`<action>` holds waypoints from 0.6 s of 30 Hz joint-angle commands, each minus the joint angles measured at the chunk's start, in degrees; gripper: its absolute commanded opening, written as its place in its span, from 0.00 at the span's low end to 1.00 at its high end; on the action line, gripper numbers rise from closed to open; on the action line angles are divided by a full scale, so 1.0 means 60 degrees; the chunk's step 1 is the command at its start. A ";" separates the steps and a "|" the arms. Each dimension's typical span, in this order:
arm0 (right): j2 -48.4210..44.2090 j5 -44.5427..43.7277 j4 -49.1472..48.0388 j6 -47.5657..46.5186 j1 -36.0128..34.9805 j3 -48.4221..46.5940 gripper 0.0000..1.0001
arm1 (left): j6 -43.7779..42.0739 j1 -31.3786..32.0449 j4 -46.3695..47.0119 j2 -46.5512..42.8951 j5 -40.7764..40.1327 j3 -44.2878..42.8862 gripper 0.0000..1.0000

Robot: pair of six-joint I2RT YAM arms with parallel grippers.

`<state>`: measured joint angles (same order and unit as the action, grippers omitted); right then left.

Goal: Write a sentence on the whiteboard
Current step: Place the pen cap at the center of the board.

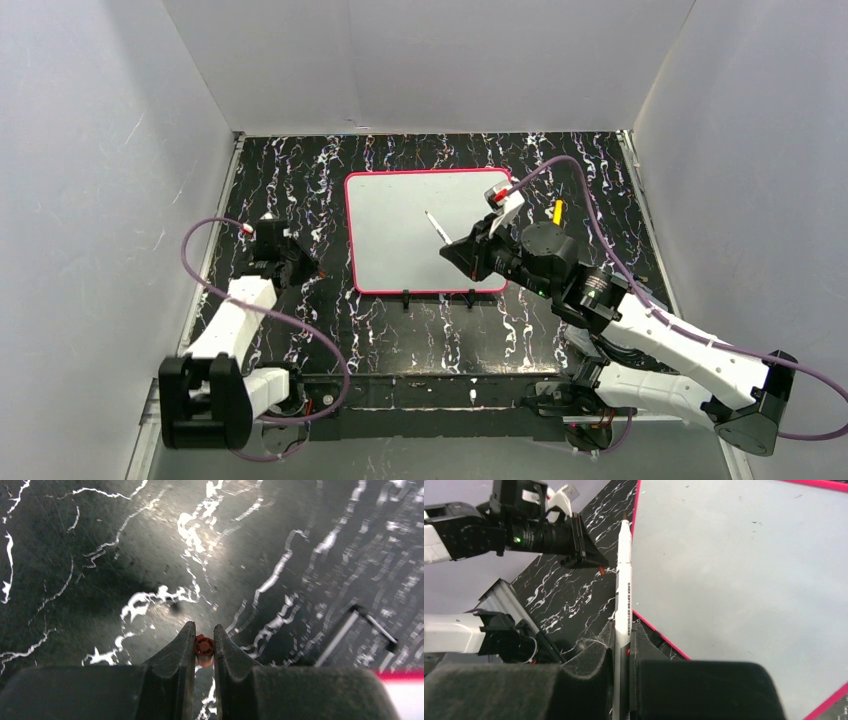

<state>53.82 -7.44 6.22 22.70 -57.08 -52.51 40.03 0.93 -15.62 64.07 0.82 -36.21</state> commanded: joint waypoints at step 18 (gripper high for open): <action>-0.0988 -0.1543 0.0394 -0.0828 -0.0038 -0.0559 0.01 | -0.1628 -0.1478 -0.2328 0.0015 0.0840 -0.2231 0.94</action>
<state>49.69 -17.78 10.61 21.58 -57.08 -56.34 37.78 -6.24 -18.02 71.35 5.04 -41.06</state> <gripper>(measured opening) 0.152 0.925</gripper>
